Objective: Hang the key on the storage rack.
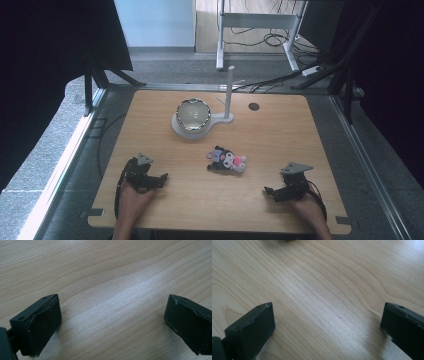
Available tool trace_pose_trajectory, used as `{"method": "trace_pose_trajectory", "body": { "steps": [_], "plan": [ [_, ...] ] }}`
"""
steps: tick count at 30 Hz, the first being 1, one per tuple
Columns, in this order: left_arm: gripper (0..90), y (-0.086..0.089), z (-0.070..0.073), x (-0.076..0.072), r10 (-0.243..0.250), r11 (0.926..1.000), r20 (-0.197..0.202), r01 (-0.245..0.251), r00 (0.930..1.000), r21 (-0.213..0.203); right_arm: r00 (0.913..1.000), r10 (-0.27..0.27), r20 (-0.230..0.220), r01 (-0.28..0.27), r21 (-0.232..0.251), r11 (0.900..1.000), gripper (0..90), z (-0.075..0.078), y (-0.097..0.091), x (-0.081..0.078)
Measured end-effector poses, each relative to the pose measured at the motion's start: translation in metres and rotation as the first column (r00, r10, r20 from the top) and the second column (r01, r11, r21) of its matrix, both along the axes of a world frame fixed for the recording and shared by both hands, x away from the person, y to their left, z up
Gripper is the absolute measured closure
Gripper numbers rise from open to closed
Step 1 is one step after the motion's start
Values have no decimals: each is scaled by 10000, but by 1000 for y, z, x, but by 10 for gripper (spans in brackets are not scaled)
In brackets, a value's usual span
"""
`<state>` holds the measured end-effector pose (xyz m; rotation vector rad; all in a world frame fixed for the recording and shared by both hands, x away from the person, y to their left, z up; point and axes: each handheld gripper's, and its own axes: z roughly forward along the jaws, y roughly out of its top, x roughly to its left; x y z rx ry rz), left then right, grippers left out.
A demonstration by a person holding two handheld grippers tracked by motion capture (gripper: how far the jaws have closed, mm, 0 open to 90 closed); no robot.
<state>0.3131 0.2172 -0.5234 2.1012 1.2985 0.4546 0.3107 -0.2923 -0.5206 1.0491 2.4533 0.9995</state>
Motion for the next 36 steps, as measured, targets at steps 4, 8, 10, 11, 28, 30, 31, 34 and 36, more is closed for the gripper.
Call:
{"method": "trace_pose_trajectory", "body": {
  "steps": [4, 8, 10, 11, 28, 30, 31, 34, 36],
  "plan": [
    [12, 0, 0, 0, 2, 10000, 0, -2, 10000, -1, 10000, 38, -53, -38, -15, 10000, 0, 0, 0, 0],
    [12, 0, 0, 0, 4, 10000, 1, -4, 10000, -1, 9999, -27, -103, 26, -56, 10000, 0, 1, 0, 1],
    [12, 0, 0, 0, 4, 10000, 1, -4, 10000, -1, 9999, -5, -138, 4, -109, 9999, 0, 2, 0, 1],
    [12, 0, 0, 0, 5, 10000, 1, -5, 10000, 0, 9999, -1, -153, -1, -132, 9999, 0, 2, 0, 1],
    [12, 0, 0, 0, 5, 10000, 0, -5, 10000, 0, 9962, 730, -464, -759, -626, 9951, 0, 17, 8, 11],
    [12, 0, 0, 0, 5, 10000, 1, -5, 10000, 1, 9958, 746, -522, -778, -629, 9950, 0, 18, 9, 13],
    [12, 0, 0, 0, 5, 10000, 1, -5, 10000, -2, 9951, 782, -602, -820, -631, 9946, 0, 18, 10, 14],
    [12, 0, 0, 0, 8, 10000, 4, -8, 10000, 2, 9926, 912, -805, -972, -736, 9925, 0, 21, 13, 19],
    [12, 0, 0, 0, 10, 10000, 3, -10, 10000, 3, 9900, 1032, -966, -1119, -897, 9897, 5, 25, 17, 24]
  ]
}}
